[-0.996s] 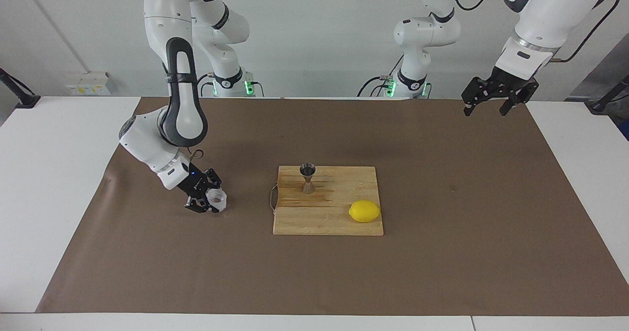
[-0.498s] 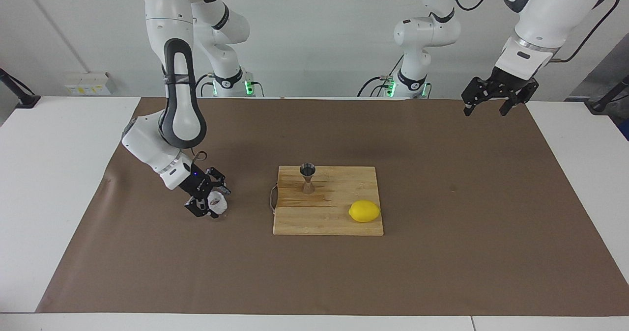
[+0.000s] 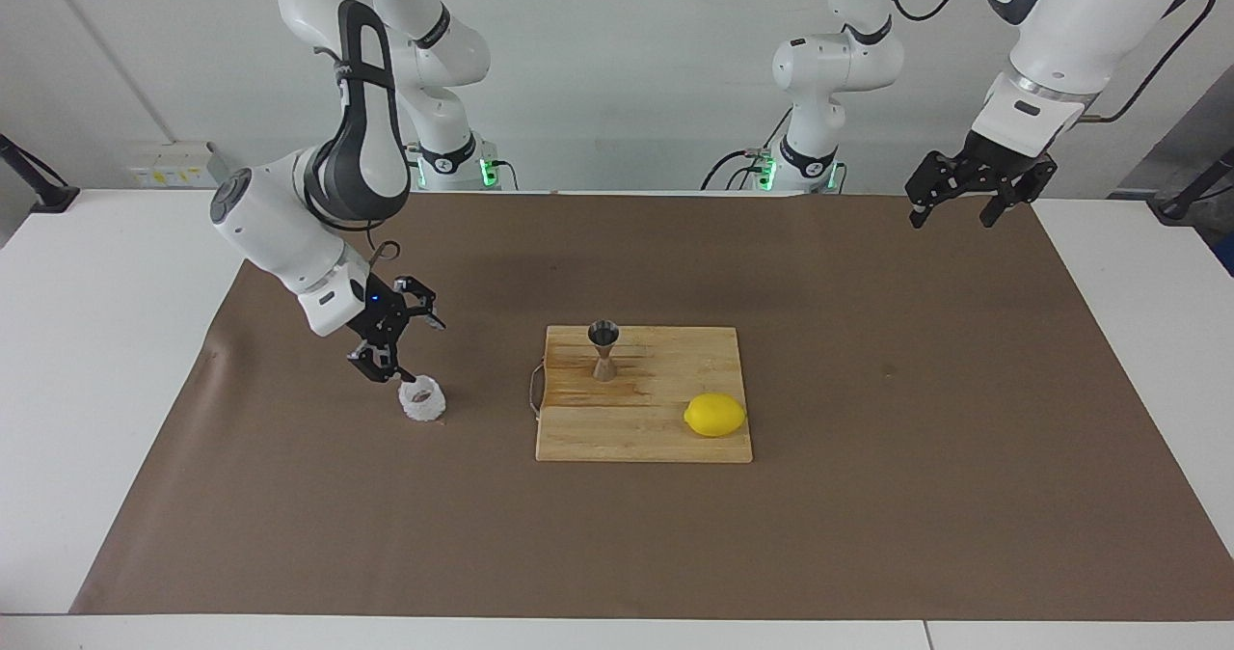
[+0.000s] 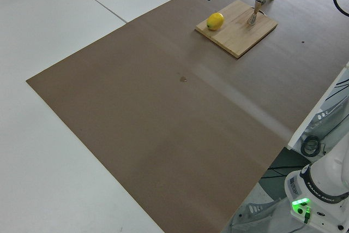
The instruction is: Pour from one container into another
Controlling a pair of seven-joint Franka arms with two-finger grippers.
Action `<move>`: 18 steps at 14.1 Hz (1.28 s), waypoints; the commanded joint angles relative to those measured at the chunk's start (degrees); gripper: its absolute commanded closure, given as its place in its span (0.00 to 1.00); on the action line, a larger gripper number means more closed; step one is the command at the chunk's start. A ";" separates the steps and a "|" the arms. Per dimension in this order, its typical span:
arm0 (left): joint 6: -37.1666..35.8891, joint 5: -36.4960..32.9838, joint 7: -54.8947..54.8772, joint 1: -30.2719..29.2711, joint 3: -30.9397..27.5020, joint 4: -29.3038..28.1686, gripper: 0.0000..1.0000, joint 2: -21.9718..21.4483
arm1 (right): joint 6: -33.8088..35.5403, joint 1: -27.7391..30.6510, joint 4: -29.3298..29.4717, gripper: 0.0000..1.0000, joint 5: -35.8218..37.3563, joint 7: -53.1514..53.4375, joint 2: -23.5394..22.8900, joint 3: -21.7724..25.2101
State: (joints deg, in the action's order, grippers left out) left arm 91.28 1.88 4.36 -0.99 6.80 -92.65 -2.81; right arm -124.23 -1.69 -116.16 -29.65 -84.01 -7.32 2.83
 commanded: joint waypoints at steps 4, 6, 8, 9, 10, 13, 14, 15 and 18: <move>0.39 0.58 0.39 -0.24 -0.03 -2.01 0.00 -1.76 | 9.69 0.72 2.16 0.00 15.12 25.42 6.25 -0.02; 0.39 0.58 0.30 -0.24 -0.03 -2.01 0.00 -1.76 | 13.46 0.37 2.61 0.00 18.30 36.68 8.54 -0.54; 0.39 0.58 0.30 -0.24 -0.03 -2.01 0.00 -1.76 | 15.94 0.19 2.78 0.00 19.71 43.47 10.13 -0.90; 0.39 0.58 0.30 -0.24 -0.03 -2.01 0.00 -1.76 | 16.29 -0.50 2.96 0.00 21.29 45.85 10.57 -0.90; 0.39 0.58 0.30 -0.24 -0.03 -2.01 0.00 -1.76 | 17.43 -0.77 2.96 0.00 22.52 49.09 11.88 -0.90; 0.39 0.58 0.30 -0.24 -0.03 -2.01 0.00 -1.76 | 24.17 -1.92 6.19 0.00 24.29 56.75 13.47 -0.90; 0.39 0.58 0.30 -0.24 -0.03 -2.01 0.00 -1.67 | 26.90 -1.92 8.04 0.00 25.34 59.73 13.56 -0.90; 0.39 0.58 0.30 -0.24 -0.03 -2.01 0.00 -1.76 | 28.32 -1.66 9.88 0.00 26.13 62.71 13.39 -0.81; 0.39 0.58 0.30 -0.24 -0.03 -2.01 0.00 -1.76 | 30.79 -0.78 13.75 0.00 25.62 67.05 13.21 0.15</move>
State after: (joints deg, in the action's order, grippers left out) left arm 91.28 1.88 4.36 -0.99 6.80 -92.65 -2.81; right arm -95.54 -3.27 -105.39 -4.66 -19.46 6.50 2.47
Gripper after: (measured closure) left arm 0.000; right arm 0.000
